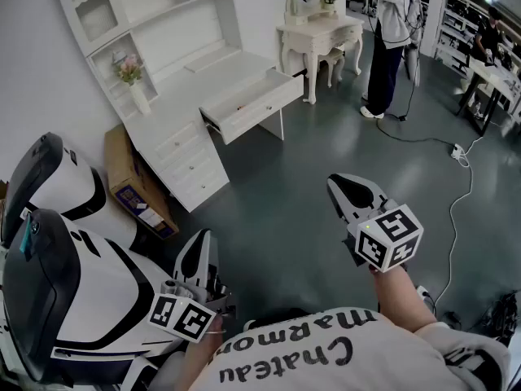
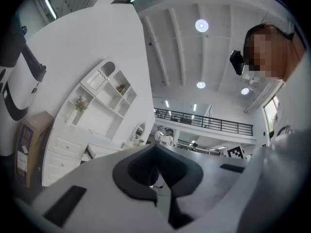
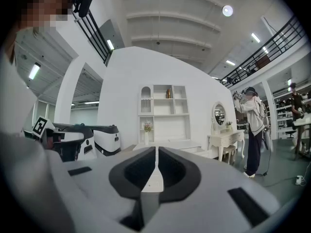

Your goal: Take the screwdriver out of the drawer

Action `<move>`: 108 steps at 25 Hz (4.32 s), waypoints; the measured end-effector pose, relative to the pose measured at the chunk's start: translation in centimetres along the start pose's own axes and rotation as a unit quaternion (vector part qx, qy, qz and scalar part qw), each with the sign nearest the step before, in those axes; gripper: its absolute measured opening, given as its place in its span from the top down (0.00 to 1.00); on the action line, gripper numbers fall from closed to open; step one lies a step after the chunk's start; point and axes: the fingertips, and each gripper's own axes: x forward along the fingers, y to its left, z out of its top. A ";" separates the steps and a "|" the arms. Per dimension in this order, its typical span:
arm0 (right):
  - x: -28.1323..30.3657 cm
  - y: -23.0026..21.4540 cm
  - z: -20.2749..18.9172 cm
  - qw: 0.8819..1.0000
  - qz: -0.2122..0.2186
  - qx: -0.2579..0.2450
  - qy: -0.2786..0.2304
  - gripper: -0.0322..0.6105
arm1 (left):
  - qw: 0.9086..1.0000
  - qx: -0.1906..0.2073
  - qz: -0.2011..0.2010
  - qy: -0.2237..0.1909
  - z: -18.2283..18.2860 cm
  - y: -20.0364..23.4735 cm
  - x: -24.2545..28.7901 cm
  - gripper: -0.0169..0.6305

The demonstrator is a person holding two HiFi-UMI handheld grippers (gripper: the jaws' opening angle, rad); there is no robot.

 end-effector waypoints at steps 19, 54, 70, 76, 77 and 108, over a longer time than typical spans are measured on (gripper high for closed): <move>3.1 -2.2 -3.2 0.997 0.013 0.066 0.024 0.89 | 0.999 -0.024 0.034 0.035 -3.2 3.8 1.3 0.94; 32.7 -7.5 0.6 0.996 -0.054 0.030 0.060 0.89 | 0.993 -0.050 -0.075 0.075 4.3 26.8 26.7 0.94; 42.0 -6.9 -0.3 0.997 0.004 0.014 0.079 0.89 | 0.995 -0.082 -0.011 0.058 3.6 33.2 27.6 0.94; 47.6 -9.2 -0.6 0.995 0.035 0.029 0.085 0.89 | 0.997 -0.059 0.008 0.046 4.8 35.7 32.2 0.94; 48.6 -9.7 -0.3 0.995 0.040 0.029 0.084 0.89 | 0.997 -0.057 0.012 0.045 5.0 36.1 33.1 0.94; 76.5 -25.0 -14.0 0.923 0.211 -0.090 0.309 0.89 | 0.969 -0.019 0.243 0.038 3.1 51.3 45.9 0.94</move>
